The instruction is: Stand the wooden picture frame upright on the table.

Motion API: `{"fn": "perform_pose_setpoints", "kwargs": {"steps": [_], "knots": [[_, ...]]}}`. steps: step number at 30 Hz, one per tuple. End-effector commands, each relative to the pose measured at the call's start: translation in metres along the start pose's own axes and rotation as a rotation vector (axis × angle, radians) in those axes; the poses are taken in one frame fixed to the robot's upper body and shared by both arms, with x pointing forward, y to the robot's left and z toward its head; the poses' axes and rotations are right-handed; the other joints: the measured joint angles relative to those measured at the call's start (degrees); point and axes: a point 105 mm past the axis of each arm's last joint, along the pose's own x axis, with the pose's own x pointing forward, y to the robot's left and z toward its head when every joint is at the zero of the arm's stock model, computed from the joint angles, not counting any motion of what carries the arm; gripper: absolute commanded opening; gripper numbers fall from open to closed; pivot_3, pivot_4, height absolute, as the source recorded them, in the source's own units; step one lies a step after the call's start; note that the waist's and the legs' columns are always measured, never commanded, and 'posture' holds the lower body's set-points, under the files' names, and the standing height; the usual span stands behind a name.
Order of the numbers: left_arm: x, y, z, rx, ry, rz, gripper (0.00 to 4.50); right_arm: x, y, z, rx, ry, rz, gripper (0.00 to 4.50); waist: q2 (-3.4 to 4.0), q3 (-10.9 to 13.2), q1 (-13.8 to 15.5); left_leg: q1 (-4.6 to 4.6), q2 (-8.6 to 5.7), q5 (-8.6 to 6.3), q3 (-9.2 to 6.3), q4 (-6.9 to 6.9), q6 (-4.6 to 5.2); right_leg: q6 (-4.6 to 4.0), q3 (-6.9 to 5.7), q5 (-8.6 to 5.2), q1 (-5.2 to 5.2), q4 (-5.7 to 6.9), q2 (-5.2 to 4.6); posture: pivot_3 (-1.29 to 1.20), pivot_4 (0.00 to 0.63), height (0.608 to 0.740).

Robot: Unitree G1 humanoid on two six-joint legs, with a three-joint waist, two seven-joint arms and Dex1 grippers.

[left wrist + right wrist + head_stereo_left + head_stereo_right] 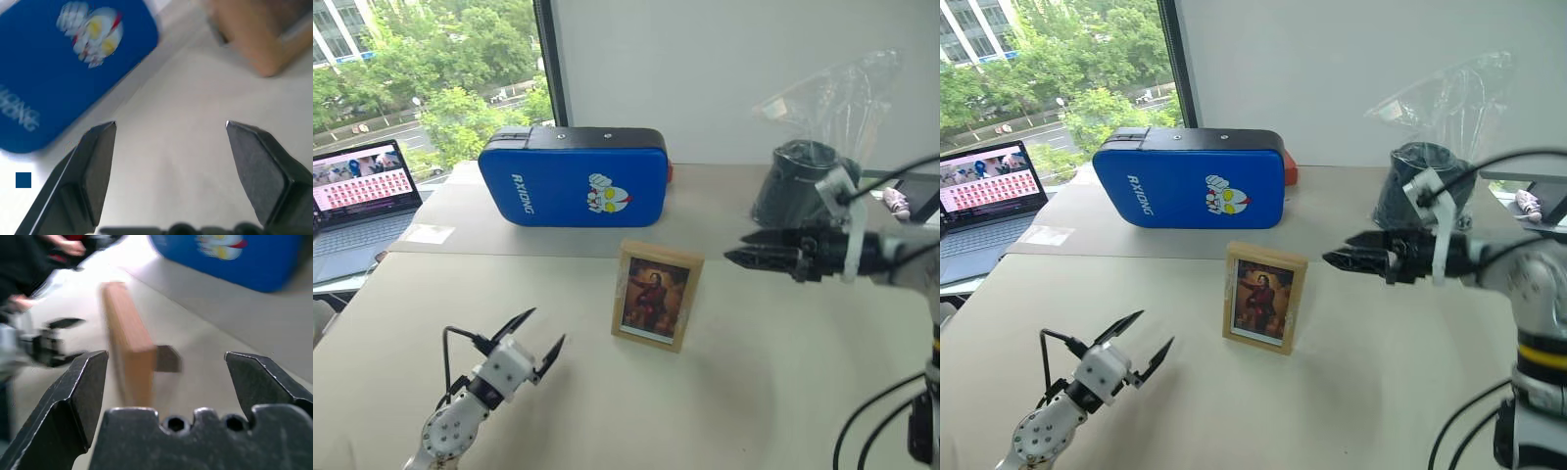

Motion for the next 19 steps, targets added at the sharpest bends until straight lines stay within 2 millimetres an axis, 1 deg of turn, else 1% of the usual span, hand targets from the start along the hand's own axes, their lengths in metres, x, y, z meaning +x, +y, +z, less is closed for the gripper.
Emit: {"fn": "perform_pose_setpoints", "kwargs": {"steps": [1, 2, 3, 4, 5, 6, 7, 9, 10, 12, 14, 19], "knots": [[0.011, 0.019, 0.015, -0.293, 0.033, 0.153, 3.85, -0.008, -0.031, -0.013, 0.002, -0.154, -0.463, 4.42, -0.03, 0.0, -0.1, 0.0, 0.01, 0.0, -0.01, 0.07, 0.0, 0.01, 0.01, 0.0, 0.02, 0.04, 0.02, 0.0, 0.15, 0.74], [0.014, 0.021, 0.015, -0.351, 0.045, 0.173, 3.85, -0.012, -0.038, -0.025, 0.014, -0.165, -0.595, 4.42, -0.02, 0.0, 0.0, 0.02, 0.0, 0.01, -0.02, 0.19, -0.01, 0.03, 0.01, 0.0, 0.03, 0.11, 0.03, 0.0, 0.15, 0.74], [0.017, 0.023, 0.018, -0.378, 0.046, 0.187, 3.85, -0.014, -0.041, -0.042, 0.022, -0.156, -0.703, 4.42, -0.02, 0.0, 0.1, -0.01, 0.0, 0.02, -0.05, 0.31, -0.01, 0.09, 0.02, 0.01, 0.0, 0.15, 0.07, 0.0, 0.15, 0.74], [0.02, 0.026, 0.021, -0.386, 0.045, 0.194, 3.85, -0.015, -0.039, -0.053, 0.027, -0.159, -0.762, 4.42, -0.02, 0.0, 0.1, -0.07, 0.0, 0.02, -0.07, 0.42, -0.02, 0.11, 0.01, 0.02, 0.01, 0.19, 0.08, 0.0, 0.15, 0.74], [0.022, 0.027, 0.022, -0.39, 0.049, 0.196, 3.85, -0.014, -0.036, -0.06, 0.014, -0.159, -0.799, 4.42, -0.01, 0.0, 0.2, -0.07, 0.0, 0.02, -0.07, 0.47, -0.02, 0.11, 0.02, 0.03, 0.02, 0.19, 0.08, 0.0, 0.15, 0.74], [0.023, 0.031, 0.022, -0.402, 0.057, 0.213, 3.85, -0.011, -0.032, -0.072, 0.011, -0.145, -0.83, 4.42, -0.01, 0.0, 0.2, -0.08, -0.01, 0.02, -0.06, 0.47, -0.02, 0.09, 0.02, 0.06, 0.03, 0.17, 0.08, 0.0, 0.15, 0.74], [0.025, 0.033, 0.02, -0.408, 0.065, 0.226, 3.85, -0.008, -0.028, -0.081, 0.022, -0.151, -0.848, 4.42, 0.0, 0.0, 0.1, -0.1, -0.01, 0.02, -0.05, 0.5, -0.02, 0.06, 0.05, 0.08, 0.03, 0.13, 0.08, 0.0, 0.15, 0.74], [0.027, 0.037, 0.015, -0.403, 0.082, 0.245, 3.85, -0.002, -0.024, -0.104, 0.048, -0.131, -0.895, 4.42, -0.03, 0.0, -0.2, -0.05, 0.0, 0.02, -0.04, 0.47, -0.02, 0.05, 0.06, 0.09, 0.05, 0.1, 0.11, 0.0, 0.15, 0.74], [0.029, 0.039, 0.013, -0.394, 0.087, 0.252, 3.85, 0.0, -0.022, -0.111, 0.059, -0.136, -0.907, 4.42, -0.03, 0.0, -0.5, -0.01, 0.03, 0.02, -0.05, 0.47, -0.02, 0.04, 0.06, 0.1, 0.06, 0.09, 0.15, 0.0, 0.15, 0.74], [0.032, 0.039, 0.01, -0.396, 0.091, 0.249, 3.85, 0.002, -0.019, -0.118, 0.06, -0.149, -0.914, 4.42, -0.02, 0.0, -0.9, 0.04, 0.05, 0.02, -0.04, 0.44, -0.03, 0.01, 0.1, 0.12, 0.07, 0.09, 0.17, 0.0, 0.15, 0.74], [0.033, 0.039, 0.009, -0.399, 0.092, 0.252, 3.85, 0.004, -0.017, -0.121, 0.063, -0.169, -0.912, 4.42, -0.03, 0.0, -1.1, 0.03, 0.04, 0.02, -0.04, 0.45, -0.03, 0.0, 0.11, 0.12, 0.07, 0.08, 0.17, 0.0, 0.15, 0.74], [0.035, 0.04, 0.007, -0.387, 0.085, 0.262, 3.85, 0.008, -0.015, -0.13, 0.009, -0.131, -0.901, 4.42, -0.03, 0.0, -1.2, 0.03, 0.05, 0.02, -0.04, 0.44, -0.03, 0.0, 0.11, 0.12, 0.09, 0.07, 0.17, 0.0, 0.15, 0.74]]}}
